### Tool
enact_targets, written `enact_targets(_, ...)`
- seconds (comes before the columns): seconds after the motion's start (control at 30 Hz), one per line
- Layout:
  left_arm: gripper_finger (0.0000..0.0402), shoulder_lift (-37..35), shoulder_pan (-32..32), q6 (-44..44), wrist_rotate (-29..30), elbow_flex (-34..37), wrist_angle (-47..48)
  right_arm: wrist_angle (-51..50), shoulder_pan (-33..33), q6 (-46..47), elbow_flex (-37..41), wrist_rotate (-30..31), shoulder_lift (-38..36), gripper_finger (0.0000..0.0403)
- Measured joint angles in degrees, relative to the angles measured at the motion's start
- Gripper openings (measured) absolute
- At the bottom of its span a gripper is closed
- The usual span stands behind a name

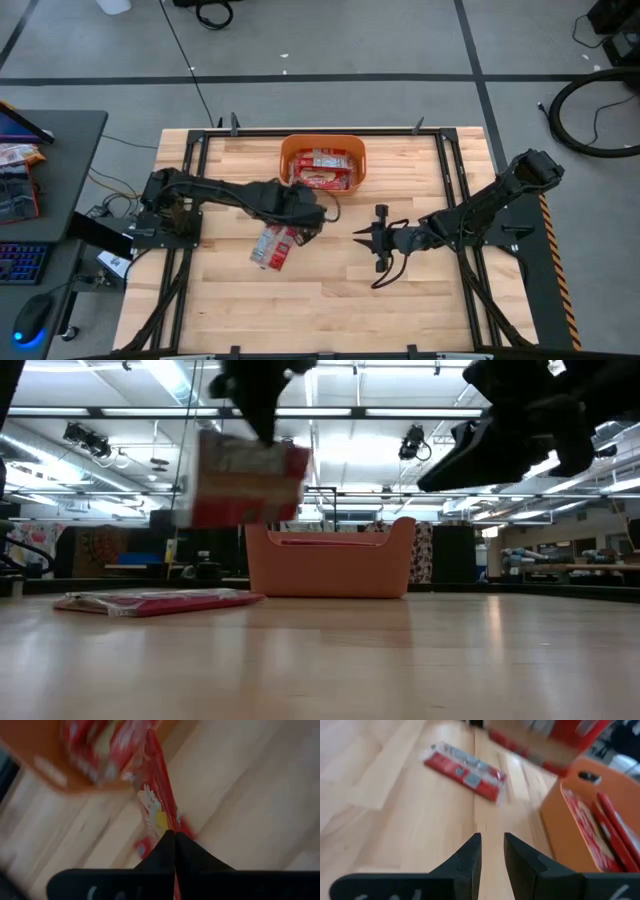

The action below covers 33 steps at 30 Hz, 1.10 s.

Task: Sort popcorn bags into baskets
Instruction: Put the red popcorn bag into the orange bin

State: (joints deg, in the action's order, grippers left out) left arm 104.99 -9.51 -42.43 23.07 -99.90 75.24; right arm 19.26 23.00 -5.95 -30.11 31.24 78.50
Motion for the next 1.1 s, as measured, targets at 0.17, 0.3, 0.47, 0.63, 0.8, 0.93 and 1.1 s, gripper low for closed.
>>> enact_targets(0.17,0.0,0.0,2.1,8.9,0.9,-4.6,-7.0,-6.7,0.0,3.9,0.0,0.3,-3.0,0.0087)
enact_targets(0.3,0.0,0.0,5.3,16.2,3.2,-5.2,-11.6,-7.2,0.0,4.3,0.0,0.3,-3.8,0.0087)
enact_targets(0.47,0.0,0.0,10.4,26.7,8.5,-5.2,-14.4,-7.3,0.0,4.3,0.0,0.3,-3.8,0.0087)
enact_targets(0.63,0.0,0.0,15.5,43.4,11.3,-4.8,-22.8,-7.3,0.0,4.3,0.0,0.6,-3.8,0.0087)
enact_targets(0.8,0.0,0.1,20.3,58.4,9.9,-0.4,-33.5,-7.3,0.0,4.3,0.0,0.7,-3.8,0.0087)
enact_targets(0.93,0.0,0.1,23.2,65.7,5.2,5.8,-39.2,-7.3,0.0,4.3,0.0,0.7,-3.8,0.0087)
enact_targets(1.1,0.0022,0.2,24.9,67.5,6.6,12.2,-43.1,-7.3,0.0,4.2,0.0,0.7,-3.8,0.0087)
